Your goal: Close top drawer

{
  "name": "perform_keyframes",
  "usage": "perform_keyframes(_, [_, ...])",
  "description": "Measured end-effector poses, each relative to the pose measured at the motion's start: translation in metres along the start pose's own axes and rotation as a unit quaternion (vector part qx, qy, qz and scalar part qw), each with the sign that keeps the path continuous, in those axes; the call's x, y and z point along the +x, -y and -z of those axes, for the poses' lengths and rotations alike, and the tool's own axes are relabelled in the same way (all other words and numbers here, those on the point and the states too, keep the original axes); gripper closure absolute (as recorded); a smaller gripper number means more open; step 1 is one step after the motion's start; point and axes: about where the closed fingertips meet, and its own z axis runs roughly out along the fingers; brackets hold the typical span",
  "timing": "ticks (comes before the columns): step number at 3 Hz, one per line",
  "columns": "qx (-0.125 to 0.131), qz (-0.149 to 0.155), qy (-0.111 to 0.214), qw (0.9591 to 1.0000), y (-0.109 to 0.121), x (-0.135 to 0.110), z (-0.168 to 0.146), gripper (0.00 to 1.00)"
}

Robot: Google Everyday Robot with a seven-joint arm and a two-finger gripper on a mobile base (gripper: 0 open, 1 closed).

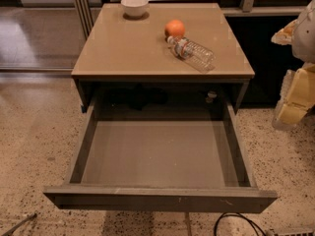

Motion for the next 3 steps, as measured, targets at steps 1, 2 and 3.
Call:
perform_keyframes(1, [0.000,0.000,0.000,1.0000,0.000,0.000,0.000,0.00])
perform_keyframes(2, [0.022,0.025,-0.009,0.9994,-0.006,0.004,-0.013,0.00])
perform_keyframes(3, [0.034,0.051,-0.019,0.9979,-0.020,0.016,-0.044,0.00])
